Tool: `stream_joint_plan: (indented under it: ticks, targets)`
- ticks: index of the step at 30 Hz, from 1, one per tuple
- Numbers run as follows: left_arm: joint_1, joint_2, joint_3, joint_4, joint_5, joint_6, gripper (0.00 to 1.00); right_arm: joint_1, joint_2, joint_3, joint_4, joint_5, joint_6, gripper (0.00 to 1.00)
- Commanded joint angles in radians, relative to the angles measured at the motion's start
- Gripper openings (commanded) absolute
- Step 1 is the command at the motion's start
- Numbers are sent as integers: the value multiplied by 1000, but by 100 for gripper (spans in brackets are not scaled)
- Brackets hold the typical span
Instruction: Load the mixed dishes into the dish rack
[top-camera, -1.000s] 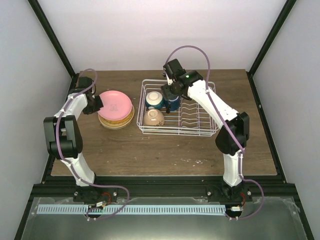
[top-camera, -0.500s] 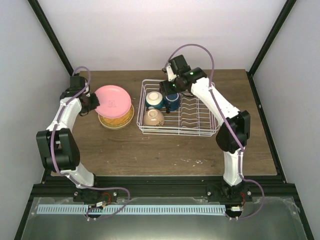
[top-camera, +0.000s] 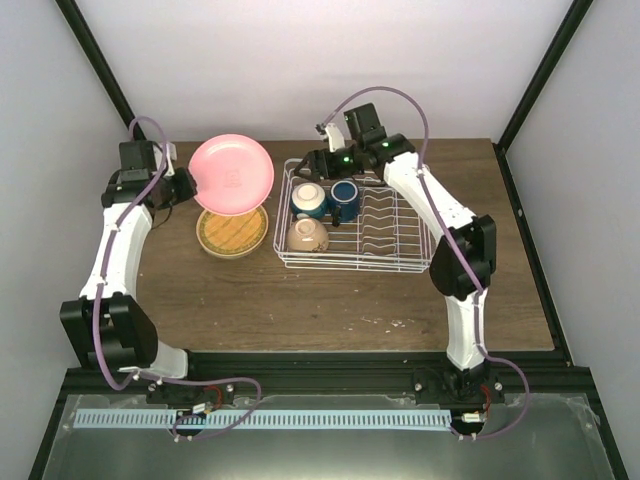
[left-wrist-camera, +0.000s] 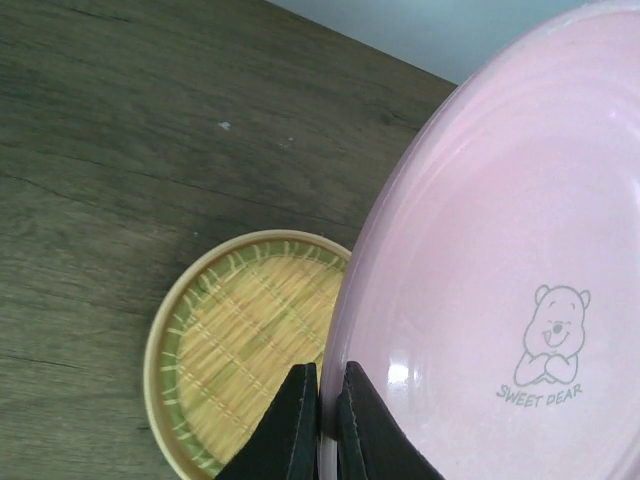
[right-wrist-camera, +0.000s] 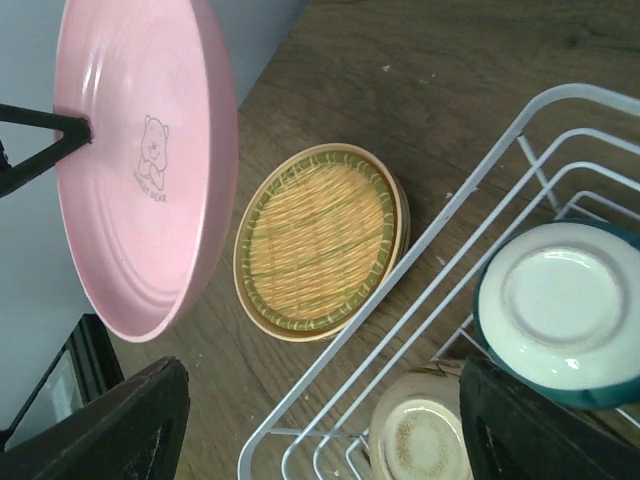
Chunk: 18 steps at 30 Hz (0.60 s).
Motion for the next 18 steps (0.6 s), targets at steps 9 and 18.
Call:
stream_joint_plan:
  ticks: [9,18]
  targets:
    - [-109,-12,23,36,63,-59,0,39,77,69,87,-113,54,80]
    - [-184,29,28,74,106,-92,0,56,107,68,129,-140,83,68]
